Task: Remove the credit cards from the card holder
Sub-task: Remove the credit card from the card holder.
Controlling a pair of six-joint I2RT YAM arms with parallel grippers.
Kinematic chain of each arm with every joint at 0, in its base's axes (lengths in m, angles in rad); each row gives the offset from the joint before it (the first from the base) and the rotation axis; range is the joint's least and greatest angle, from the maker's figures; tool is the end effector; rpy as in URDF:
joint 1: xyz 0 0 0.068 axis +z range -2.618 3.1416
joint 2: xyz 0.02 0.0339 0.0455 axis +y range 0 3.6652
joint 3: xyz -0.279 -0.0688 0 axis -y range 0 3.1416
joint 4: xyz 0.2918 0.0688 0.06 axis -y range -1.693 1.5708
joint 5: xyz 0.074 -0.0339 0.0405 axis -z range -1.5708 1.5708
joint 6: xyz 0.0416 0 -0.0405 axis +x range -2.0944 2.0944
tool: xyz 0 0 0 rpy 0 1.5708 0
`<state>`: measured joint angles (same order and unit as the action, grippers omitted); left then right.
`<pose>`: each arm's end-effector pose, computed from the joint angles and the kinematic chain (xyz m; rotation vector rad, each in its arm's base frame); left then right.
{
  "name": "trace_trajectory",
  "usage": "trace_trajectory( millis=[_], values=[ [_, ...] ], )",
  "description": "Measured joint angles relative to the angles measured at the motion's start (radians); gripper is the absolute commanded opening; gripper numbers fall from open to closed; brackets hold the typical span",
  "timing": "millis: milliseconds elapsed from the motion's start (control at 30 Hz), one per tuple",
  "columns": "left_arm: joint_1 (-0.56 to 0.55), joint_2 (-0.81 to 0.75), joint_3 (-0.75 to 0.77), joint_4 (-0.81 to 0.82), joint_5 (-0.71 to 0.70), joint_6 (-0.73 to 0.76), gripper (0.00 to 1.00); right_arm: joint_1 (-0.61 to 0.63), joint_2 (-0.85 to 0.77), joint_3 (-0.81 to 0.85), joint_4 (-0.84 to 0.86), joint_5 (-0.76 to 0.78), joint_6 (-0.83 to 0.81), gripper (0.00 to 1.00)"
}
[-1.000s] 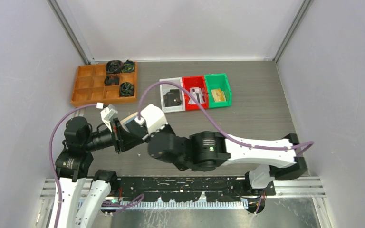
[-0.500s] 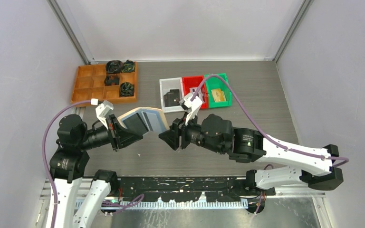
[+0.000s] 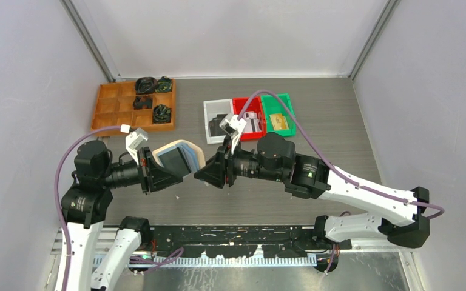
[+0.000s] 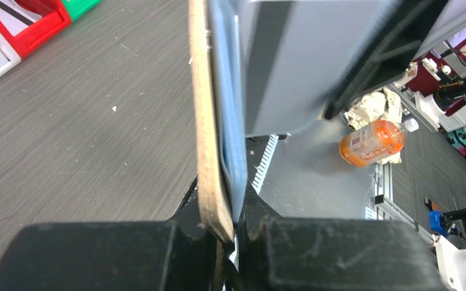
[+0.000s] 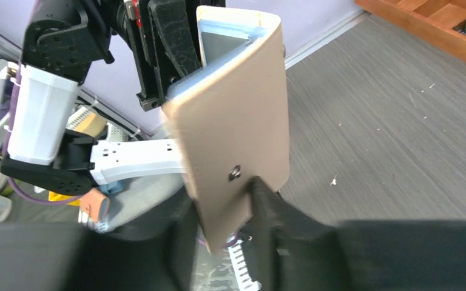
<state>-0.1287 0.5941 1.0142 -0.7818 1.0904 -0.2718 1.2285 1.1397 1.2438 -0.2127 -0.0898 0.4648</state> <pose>0.1122 -0.0517 0.4105 0.6190 1.8357 -1.3076 0.0979 0.2859 0.4445 -0.7654 1.7043 1.3097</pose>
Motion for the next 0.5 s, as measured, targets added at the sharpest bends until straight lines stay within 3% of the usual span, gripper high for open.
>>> trace_trajectory(
  millis=[100, 200, 233, 267, 333, 400, 500],
  values=[
    [0.000, 0.008, 0.009, -0.012, 0.018, 0.014, 0.01, -0.032, 0.000, 0.000, 0.015, -0.038, 0.011, 0.18],
    [0.000, 0.011, 0.012, -0.019, 0.025, 0.016, 0.04, -0.050, -0.001, 0.000, 0.016, -0.055, 0.018, 0.18],
    [0.001, 0.011, 0.012, -0.020, 0.026, 0.017, 0.03, -0.054, -0.001, 0.000, 0.014, -0.055, 0.020, 0.23],
    [0.001, 0.011, 0.012, -0.020, 0.027, 0.017, 0.02, -0.055, -0.002, 0.000, 0.011, -0.052, 0.021, 0.39],
    [0.002, 0.011, 0.012, -0.022, 0.031, 0.016, 0.00, -0.055, -0.007, 0.000, 0.002, -0.035, 0.027, 0.55],
    [0.002, 0.011, 0.012, -0.022, 0.043, 0.017, 0.00, -0.055, -0.014, -0.002, -0.001, -0.011, 0.029, 0.64],
    [0.002, 0.011, 0.012, -0.023, 0.054, 0.017, 0.00, -0.055, -0.028, -0.013, 0.001, 0.010, 0.030, 0.66]
  ],
)
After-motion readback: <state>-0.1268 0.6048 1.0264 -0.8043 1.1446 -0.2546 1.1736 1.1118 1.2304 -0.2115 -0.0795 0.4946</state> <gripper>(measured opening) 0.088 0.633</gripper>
